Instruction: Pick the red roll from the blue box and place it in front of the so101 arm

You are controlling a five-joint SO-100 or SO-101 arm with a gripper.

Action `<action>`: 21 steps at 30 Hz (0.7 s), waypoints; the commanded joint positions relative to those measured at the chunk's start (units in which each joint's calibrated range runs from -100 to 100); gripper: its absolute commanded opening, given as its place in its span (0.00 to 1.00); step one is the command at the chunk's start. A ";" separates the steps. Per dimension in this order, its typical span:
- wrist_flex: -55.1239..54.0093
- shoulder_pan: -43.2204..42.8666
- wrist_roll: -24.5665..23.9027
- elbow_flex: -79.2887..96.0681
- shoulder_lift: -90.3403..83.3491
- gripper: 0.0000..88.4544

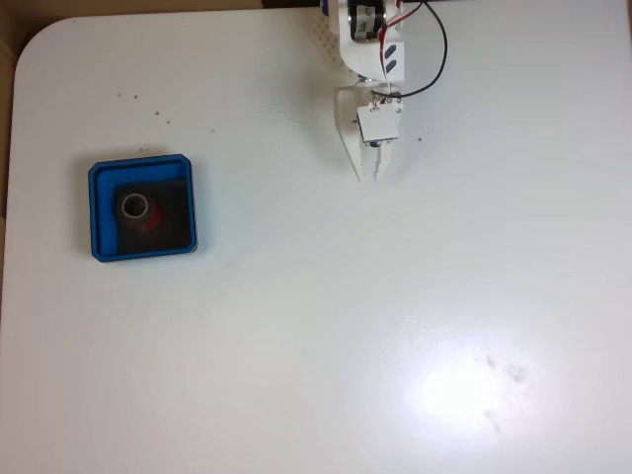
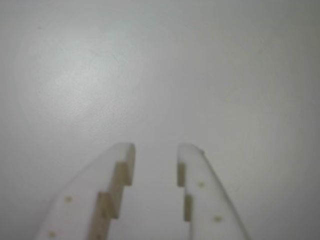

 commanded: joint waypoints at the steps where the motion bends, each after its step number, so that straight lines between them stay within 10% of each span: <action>1: -0.64 0.28 0.02 0.90 -2.90 0.03; 15: -0.64 1.35 0.02 0.90 -2.90 0.03; 21: -0.64 17.67 0.02 0.90 -2.90 0.03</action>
